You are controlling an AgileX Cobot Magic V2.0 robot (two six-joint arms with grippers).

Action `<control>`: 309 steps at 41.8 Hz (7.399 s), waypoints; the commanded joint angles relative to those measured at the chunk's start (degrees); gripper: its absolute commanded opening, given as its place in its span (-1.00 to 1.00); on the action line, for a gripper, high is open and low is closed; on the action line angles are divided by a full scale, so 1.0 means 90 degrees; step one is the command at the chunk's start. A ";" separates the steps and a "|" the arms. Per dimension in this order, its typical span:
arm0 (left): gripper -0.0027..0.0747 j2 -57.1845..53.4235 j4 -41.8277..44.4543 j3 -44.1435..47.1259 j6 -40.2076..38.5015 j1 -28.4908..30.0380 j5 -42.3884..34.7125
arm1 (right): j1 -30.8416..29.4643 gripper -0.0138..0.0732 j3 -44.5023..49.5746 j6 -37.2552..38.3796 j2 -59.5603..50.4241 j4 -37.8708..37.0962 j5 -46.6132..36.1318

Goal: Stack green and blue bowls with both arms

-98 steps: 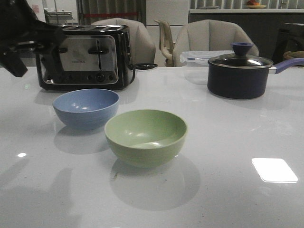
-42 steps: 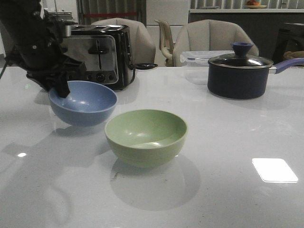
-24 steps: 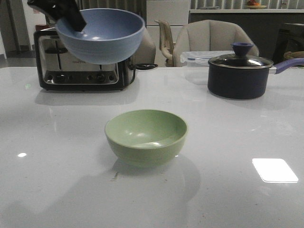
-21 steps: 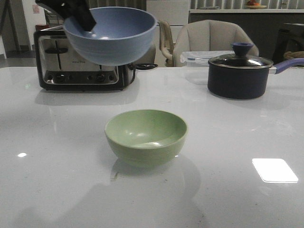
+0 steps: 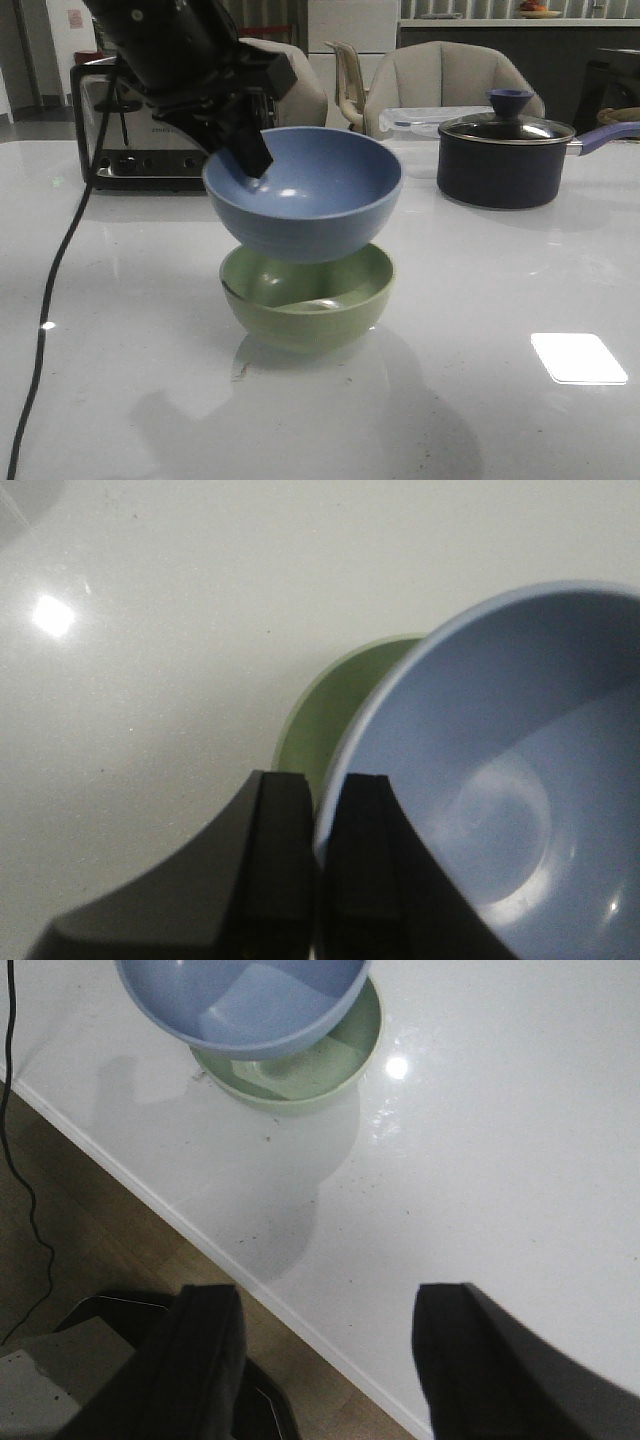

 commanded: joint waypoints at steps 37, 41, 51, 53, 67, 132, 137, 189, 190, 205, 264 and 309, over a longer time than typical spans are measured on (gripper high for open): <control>0.52 -0.0993 -0.0197 -0.0345 0.0017 0.0065 -0.0135 | -0.0007 0.43 -0.0162 -0.0021 -0.0030 -0.0043 -0.0362; 0.52 -0.1679 -0.0257 -0.0112 0.0017 0.0050 0.0099 | -0.0007 0.43 -0.0162 -0.0021 -0.0030 -0.0043 -0.0362; 0.52 -0.3407 -0.0393 0.1003 0.0106 -0.0094 0.0354 | -0.0007 0.43 -0.0162 -0.0021 -0.0030 -0.0043 -0.0362; 0.52 -0.3696 -0.0377 0.1281 0.0172 -0.0173 0.0383 | -0.0007 0.43 -0.0162 -0.0021 -0.0030 -0.0043 -0.0369; 0.52 -0.5786 0.0109 0.2796 0.0104 -0.0355 0.0712 | -0.0007 0.43 -0.0162 -0.0021 -0.0030 -0.0043 -0.0354; -0.68 -0.6894 0.1356 0.3282 -0.1194 -0.0129 0.0531 | -0.0007 -0.59 -0.0162 -0.0021 -0.0030 -0.0023 -0.0365; -0.68 -0.7520 0.1417 0.3824 -0.1150 0.0653 -0.0269 | -0.0007 -0.59 -0.0162 -0.0021 -0.0030 -0.0023 -0.0359; -0.68 -1.1379 0.1299 0.8838 -0.1174 0.3084 -0.4995 | -0.0007 -0.59 -0.0162 -0.0021 -0.0030 -0.0023 -0.0342; -0.68 -1.1379 0.1299 0.8838 -0.1174 0.3084 -0.4995 | -0.0007 -0.59 -0.0162 -0.0021 -0.0030 -0.0023 -0.0342; -0.68 -1.1379 0.1299 0.8838 -0.1174 0.3084 -0.4995 | -0.0007 -0.59 -0.0162 -0.0021 -0.0030 -0.0023 -0.0342; -0.68 -1.1379 0.1299 0.8838 -0.1174 0.3084 -0.4995 | -0.3881 -0.59 0.5461 -0.0027 -0.5664 -0.0268 -0.5164; -0.68 -1.1379 0.1299 0.8838 -0.1174 0.3084 -0.4995 | -0.3465 -0.59 0.5467 0.0822 -0.5664 -0.0560 -0.5619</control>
